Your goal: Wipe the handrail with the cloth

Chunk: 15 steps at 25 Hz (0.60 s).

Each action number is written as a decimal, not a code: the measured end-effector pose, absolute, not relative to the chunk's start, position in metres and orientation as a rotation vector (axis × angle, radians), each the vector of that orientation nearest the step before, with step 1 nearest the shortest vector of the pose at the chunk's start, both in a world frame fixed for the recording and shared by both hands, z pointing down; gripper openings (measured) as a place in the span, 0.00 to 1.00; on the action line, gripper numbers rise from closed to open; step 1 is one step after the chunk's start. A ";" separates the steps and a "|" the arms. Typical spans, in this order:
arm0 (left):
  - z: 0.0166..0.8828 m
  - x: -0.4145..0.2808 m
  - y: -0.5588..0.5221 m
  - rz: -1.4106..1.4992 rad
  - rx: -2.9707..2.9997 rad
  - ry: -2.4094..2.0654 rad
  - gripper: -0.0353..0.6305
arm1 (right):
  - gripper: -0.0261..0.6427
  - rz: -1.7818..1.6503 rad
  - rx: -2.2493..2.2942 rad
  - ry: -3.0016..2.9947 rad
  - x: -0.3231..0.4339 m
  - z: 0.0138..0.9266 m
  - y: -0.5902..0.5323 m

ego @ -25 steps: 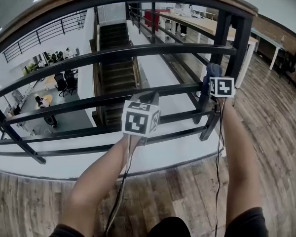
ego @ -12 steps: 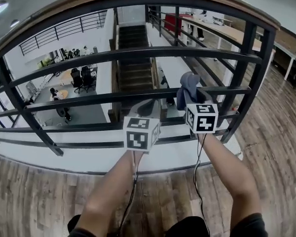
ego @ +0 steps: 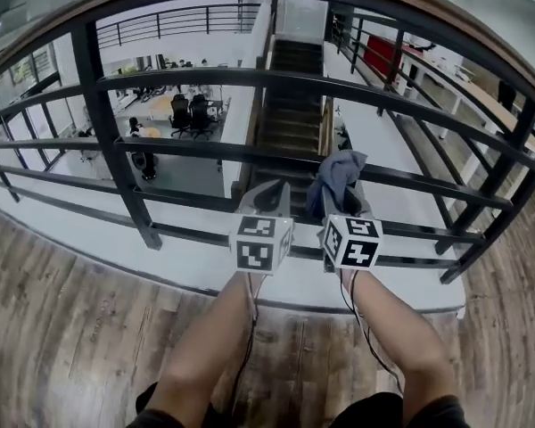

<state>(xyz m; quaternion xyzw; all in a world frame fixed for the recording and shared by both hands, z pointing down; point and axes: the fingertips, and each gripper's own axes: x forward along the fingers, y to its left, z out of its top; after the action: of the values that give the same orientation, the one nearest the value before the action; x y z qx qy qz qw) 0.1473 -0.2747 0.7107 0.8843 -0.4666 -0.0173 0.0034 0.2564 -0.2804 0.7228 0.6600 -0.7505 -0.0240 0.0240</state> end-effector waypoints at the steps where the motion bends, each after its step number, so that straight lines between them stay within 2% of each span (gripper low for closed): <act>1: 0.718 0.133 -0.281 -0.060 2.764 -1.498 0.05 | 0.21 -0.066 2.026 -2.328 0.244 0.736 -0.287; 4: 0.726 0.067 -0.308 -0.009 2.775 -1.627 0.05 | 0.21 -0.062 1.935 -2.349 0.178 0.757 -0.308; 9: 0.736 -0.017 -0.333 0.009 2.742 -1.512 0.05 | 0.21 -0.022 1.772 -2.373 0.065 0.787 -0.343; 15: 0.762 -0.124 -0.355 0.081 2.633 -1.656 0.05 | 0.21 -0.011 1.584 -2.416 -0.057 0.805 -0.374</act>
<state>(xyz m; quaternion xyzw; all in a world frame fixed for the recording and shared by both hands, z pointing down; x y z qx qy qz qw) -0.1244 -0.3552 0.7620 0.8460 -0.5323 0.0261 0.0149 -0.0566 -0.3738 0.8054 0.5441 -0.8295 -0.0039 0.1260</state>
